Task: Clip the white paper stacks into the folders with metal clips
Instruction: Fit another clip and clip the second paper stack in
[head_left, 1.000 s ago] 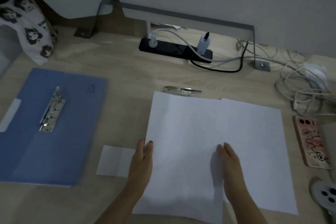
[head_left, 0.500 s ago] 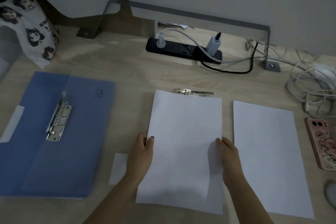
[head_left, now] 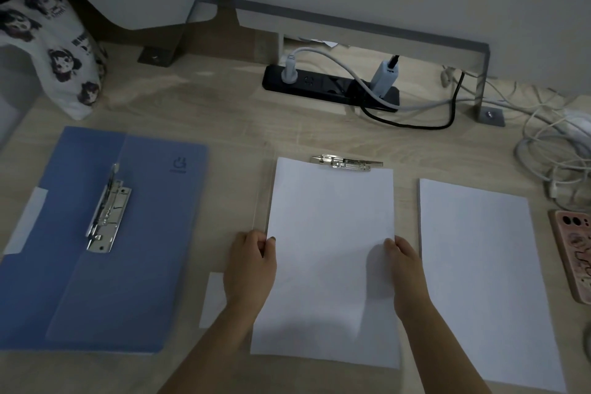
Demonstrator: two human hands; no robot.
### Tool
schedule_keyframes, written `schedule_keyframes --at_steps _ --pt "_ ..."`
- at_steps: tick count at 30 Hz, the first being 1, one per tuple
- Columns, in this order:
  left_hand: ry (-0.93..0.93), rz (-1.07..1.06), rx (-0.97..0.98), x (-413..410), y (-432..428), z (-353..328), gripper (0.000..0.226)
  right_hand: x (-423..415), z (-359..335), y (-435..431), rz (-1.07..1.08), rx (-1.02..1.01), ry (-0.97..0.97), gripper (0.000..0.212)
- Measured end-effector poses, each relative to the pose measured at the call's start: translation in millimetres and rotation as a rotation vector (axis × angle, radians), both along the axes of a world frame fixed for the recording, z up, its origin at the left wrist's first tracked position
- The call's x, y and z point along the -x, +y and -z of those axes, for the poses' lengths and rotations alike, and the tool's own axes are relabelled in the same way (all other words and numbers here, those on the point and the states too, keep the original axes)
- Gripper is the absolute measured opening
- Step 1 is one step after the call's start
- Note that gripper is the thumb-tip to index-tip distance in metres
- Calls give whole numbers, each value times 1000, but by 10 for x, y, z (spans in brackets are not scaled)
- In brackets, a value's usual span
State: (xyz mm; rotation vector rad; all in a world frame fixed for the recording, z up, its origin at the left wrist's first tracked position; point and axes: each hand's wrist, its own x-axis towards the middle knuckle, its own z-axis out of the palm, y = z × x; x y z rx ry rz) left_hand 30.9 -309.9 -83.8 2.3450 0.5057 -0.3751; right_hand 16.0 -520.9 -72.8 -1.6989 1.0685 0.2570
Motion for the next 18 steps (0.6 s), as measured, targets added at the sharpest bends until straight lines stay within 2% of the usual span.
schedule_keyframes --at_steps 4,8,12,18 --pt "4 2 -18 -15 8 0 22 -50 -3 18 -24 47 -26 21" --pt "11 9 -35 -30 -3 13 22 -72 61 22 -49 137 12 32" --pt "16 24 -66 -49 -27 -5 20 -75 106 24 -47 183 19 32" --pt "34 29 -87 -77 -48 -7 22 -89 86 77 -137 369 20 33"
